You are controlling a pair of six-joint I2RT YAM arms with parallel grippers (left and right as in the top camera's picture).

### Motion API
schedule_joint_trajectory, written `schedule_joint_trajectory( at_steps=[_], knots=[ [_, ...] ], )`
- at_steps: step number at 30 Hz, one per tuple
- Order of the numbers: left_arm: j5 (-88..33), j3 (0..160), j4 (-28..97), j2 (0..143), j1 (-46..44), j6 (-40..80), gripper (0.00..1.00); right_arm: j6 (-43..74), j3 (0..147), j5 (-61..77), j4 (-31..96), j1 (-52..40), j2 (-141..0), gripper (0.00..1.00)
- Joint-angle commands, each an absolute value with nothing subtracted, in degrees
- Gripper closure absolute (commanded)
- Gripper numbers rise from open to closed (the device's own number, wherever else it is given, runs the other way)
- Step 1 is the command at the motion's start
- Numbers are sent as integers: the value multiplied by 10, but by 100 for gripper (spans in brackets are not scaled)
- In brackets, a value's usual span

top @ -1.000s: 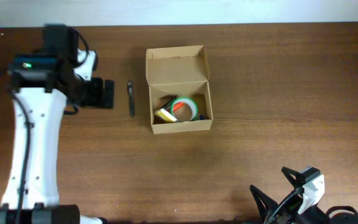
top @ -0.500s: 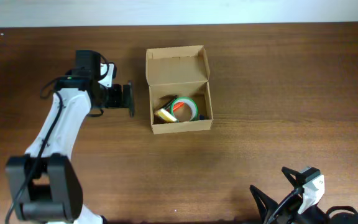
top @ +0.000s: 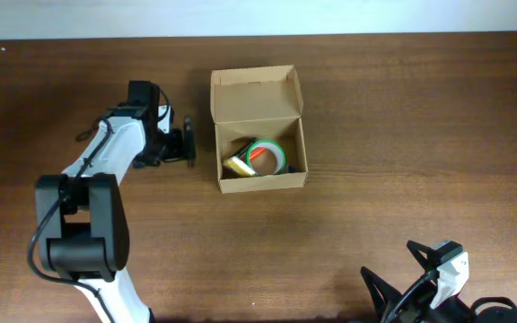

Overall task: Pack container
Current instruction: 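Grasp the black pen with the left gripper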

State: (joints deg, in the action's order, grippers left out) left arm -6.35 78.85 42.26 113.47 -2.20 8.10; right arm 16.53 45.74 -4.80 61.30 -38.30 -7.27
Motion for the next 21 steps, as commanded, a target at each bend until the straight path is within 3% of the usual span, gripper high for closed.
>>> schedule_joint_trajectory(
  at_steps=[1, 12, 21],
  knots=[
    [-41, 823, 413, 1136, -45, 94, 0, 170, 455, -47, 611, -386, -68, 1],
    [13, 863, 463, 1182, -65, 98, 0, 170, 455, -47, 611, -386, -68, 1],
    [13, 1005, 580, 1276, -66, 98, 0, 170, 455, -47, 611, -386, -68, 1]
  ],
)
